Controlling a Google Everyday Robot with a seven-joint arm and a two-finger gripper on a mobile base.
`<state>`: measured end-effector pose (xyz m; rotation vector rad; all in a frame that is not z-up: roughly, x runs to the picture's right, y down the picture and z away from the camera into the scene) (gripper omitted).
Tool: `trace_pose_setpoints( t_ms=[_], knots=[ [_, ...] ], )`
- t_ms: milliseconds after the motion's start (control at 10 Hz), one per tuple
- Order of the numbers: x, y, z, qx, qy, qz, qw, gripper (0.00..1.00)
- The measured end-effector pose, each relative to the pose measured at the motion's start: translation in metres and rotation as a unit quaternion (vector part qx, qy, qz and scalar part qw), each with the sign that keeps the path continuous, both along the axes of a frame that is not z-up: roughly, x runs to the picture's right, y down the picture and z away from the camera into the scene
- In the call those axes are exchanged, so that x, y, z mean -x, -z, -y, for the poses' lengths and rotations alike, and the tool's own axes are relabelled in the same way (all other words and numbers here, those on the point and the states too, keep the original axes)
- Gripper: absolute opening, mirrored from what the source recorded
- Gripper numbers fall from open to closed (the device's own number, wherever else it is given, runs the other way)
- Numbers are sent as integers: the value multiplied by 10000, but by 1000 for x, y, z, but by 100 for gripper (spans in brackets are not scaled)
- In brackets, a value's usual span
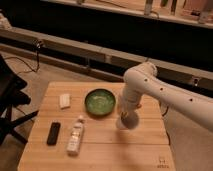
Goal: Pick up the ceramic cup
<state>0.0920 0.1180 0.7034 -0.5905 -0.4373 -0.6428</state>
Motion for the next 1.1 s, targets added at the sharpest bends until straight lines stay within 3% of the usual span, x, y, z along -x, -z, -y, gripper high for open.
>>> trace_pose_setpoints(
  t_ms=[1100],
  knots=[
    [0,13,27,-18,-23,-32,10000,0]
  ],
)
